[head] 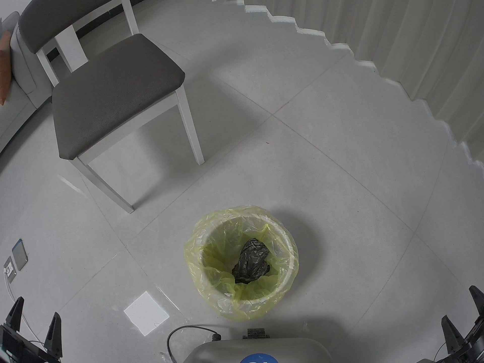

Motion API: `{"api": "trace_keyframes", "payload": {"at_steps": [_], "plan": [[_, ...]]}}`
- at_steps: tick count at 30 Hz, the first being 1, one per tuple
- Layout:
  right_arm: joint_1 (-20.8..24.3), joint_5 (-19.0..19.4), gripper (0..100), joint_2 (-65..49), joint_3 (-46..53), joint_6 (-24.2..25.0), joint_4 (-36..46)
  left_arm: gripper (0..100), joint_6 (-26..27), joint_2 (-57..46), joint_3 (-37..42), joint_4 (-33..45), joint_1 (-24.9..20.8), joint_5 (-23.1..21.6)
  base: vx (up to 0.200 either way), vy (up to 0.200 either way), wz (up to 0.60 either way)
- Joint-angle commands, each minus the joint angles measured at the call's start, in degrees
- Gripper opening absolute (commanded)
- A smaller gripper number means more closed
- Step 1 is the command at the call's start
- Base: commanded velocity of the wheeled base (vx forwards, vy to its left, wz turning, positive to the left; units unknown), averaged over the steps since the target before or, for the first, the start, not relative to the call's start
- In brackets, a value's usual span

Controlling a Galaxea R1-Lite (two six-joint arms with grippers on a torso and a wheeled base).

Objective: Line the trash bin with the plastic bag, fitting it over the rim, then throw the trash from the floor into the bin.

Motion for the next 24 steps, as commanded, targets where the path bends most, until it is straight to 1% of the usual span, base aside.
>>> {"api": "trace_keyframes", "payload": {"at_steps": [1, 2, 6, 7, 10, 12, 17, 19, 20, 21, 24], "plan": [[-0.02, -10.98, 100, -0.42, 1.09, -5.56, -2.75, 100, 0.02, 0.49, 1.01, -0.07, 0.08, 0.10, 0.000, 0.000, 0.00], [-0.02, -12.03, 100, -0.42, 1.36, -5.29, -3.54, 100, 0.02, 0.49, 1.01, -0.07, -0.01, 0.01, 0.000, 0.000, 0.00], [0.07, -11.50, 100, -0.51, 1.53, -4.15, -4.07, 100, -0.07, 0.49, 1.01, -0.07, -0.01, 0.10, 0.000, 0.000, 0.00], [0.07, -11.07, 100, -0.51, 1.53, -3.98, -4.07, 100, -0.07, 0.49, 1.01, -0.07, -0.01, 0.10, 0.000, 0.000, 0.00], [0.07, -7.46, 100, -0.51, 1.53, -1.43, -3.89, 100, -0.07, 0.49, 1.01, -0.07, -0.01, 0.10, 0.000, 0.000, 0.00], [-0.02, -6.67, 100, -0.51, 1.53, -0.55, -3.72, 100, -0.07, 0.49, 1.01, 0.02, -0.10, 0.10, 0.000, 0.000, 0.00], [-0.02, -6.32, 100, -0.51, 1.44, -0.64, -3.72, 100, -0.07, 0.49, 1.01, 0.02, -0.10, 0.10, 0.000, 0.000, 0.00], [0.07, -4.83, 100, -0.51, 1.36, -0.81, -3.36, 100, 0.02, 0.49, 1.01, -0.07, -0.10, 0.10, 0.000, 0.000, 0.00], [-0.02, -2.72, 100, -0.51, 1.27, -0.81, -3.01, 100, -0.07, 0.49, 1.01, 0.02, -0.10, 0.01, 0.000, 0.000, 0.00], [0.16, -1.75, 100, -0.51, 1.53, 0.15, -2.75, 100, -0.25, 0.49, 1.01, 0.11, -0.19, 0.10, 0.000, 0.000, 0.00], [0.07, -1.13, 100, -0.51, 1.53, -0.20, -2.49, 100, -0.69, 0.49, 1.01, 0.11, -0.19, 0.19, 0.000, 0.000, 0.00]]}}
